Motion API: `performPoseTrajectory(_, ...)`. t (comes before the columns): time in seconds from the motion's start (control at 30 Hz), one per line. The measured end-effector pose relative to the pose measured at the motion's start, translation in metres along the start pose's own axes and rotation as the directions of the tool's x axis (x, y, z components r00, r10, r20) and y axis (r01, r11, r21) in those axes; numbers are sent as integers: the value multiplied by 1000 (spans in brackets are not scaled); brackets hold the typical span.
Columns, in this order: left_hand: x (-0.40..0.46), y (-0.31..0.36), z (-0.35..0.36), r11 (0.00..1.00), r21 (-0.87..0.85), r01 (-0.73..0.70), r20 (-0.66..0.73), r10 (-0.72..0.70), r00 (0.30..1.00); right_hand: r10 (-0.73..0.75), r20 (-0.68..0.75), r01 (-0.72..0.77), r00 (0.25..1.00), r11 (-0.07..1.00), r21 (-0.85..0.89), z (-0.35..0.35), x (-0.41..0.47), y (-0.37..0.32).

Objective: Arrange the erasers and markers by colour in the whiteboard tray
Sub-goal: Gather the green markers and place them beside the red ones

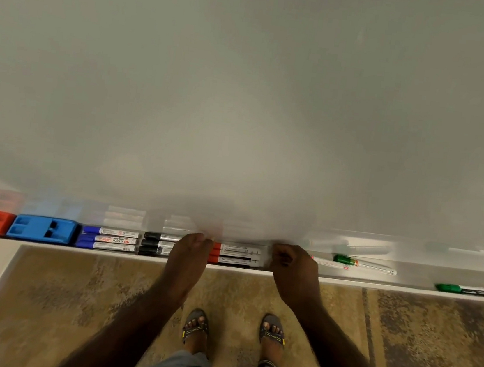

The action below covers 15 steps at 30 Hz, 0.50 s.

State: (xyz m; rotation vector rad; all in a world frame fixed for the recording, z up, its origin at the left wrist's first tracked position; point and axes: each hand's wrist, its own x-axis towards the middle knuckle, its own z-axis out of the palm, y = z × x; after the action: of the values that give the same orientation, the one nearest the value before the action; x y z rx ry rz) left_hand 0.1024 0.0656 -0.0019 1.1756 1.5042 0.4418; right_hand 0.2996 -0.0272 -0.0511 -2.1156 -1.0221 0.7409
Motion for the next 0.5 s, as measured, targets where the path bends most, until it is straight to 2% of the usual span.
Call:
performPoseTrajectory(0.1,-1,-3,3,1000,-11,-17,-9,17,1000,-86,-88,76,992,991,-107,-23,0,13)
performPoseTrajectory(0.2,-7,1,10,999,-35,-17,16,17,1000,-164,-103,131,981,954,-270,-46,4,29)
performPoseTrajectory(0.37,-17,7,36,960,-271,72,115,-42,992,-225,4,194,974,831,-521,-71,10,55)
performPoseTrajectory(0.5,-26,5,59,952,-290,97,192,-42,981,-243,98,252,965,759,-600,-80,16,70)
